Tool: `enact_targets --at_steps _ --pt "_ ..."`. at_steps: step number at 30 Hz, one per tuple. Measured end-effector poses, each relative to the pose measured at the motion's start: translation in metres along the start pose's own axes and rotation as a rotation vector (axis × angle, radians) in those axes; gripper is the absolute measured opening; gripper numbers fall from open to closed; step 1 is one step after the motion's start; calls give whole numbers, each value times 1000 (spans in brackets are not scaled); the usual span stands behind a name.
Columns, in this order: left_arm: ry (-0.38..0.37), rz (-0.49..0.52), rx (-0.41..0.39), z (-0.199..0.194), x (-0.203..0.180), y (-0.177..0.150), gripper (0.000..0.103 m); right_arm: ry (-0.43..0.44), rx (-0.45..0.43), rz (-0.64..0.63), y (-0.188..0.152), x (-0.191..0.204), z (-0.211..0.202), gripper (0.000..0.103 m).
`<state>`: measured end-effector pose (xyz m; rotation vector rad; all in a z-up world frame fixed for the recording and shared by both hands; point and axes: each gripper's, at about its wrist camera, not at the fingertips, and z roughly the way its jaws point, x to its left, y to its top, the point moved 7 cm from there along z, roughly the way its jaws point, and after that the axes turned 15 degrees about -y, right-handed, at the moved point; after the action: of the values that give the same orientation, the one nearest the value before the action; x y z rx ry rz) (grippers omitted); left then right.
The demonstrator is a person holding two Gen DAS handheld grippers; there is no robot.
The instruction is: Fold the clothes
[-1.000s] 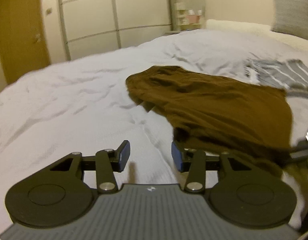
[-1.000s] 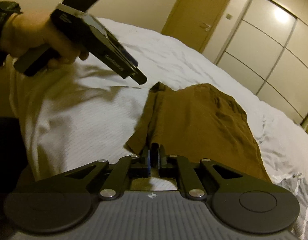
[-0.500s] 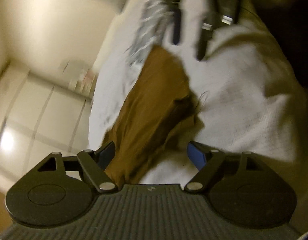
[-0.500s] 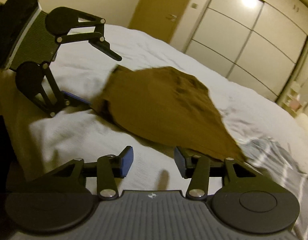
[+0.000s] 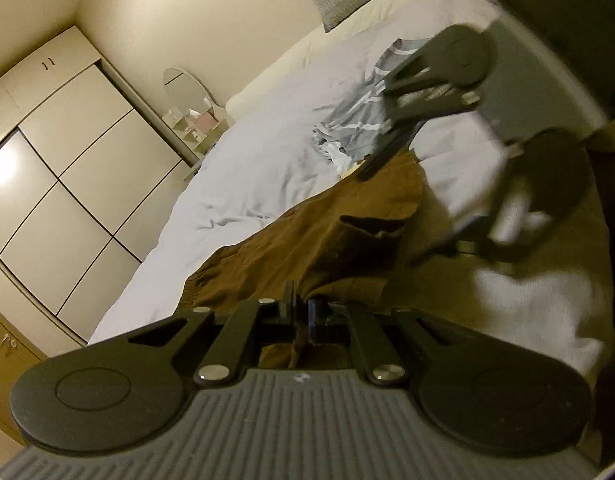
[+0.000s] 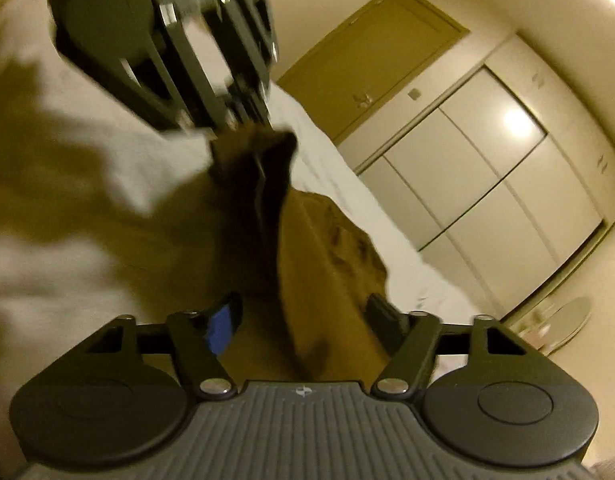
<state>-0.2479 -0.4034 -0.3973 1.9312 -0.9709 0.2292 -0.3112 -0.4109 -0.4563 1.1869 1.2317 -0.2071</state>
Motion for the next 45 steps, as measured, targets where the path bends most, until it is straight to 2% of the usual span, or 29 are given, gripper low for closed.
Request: enact_targets --at_steps 1,3,10,13,16,22,27,29,33,36,38,42,45 --pt "-3 -4 -2 0 1 0 4 -9 10 -34 -5 -1 10 40" --pt "-7 -12 -5 -1 2 -1 4 -23 41 -105 -21 -5 29 28" --pt "-17 -27 3 -2 2 -6 4 -97 132 -257 -86 -35 71 0" --pt "-19 -49 9 -1 4 -5 4 -76 146 -281 -90 -35 79 0" --pt "0 -65 -4 -15 11 -2 3 -70 144 -272 -76 -42 71 0" --pt "28 -51 -14 -97 14 -11 3 -10 29 -267 -11 -52 -8 0" --pt "-40 -69 9 -165 -37 -29 3 111 13 -253 11 -38 -86 0" --pt "-75 -108 24 -180 -63 -38 3 164 24 -242 13 -28 -110 0" --pt "-144 -178 55 -198 -110 -50 3 242 56 -226 10 -13 -144 0" --pt "-163 -198 51 -205 -118 -46 3 259 63 -220 12 -17 -148 0" --pt "-161 -211 36 -209 -110 -42 3 262 55 -220 20 -26 -143 0" --pt "-149 -268 -11 -211 -70 -35 3 260 31 -235 37 -47 -125 0" --pt "-171 -375 -33 -199 -21 -34 3 284 23 -226 54 -73 -99 0"
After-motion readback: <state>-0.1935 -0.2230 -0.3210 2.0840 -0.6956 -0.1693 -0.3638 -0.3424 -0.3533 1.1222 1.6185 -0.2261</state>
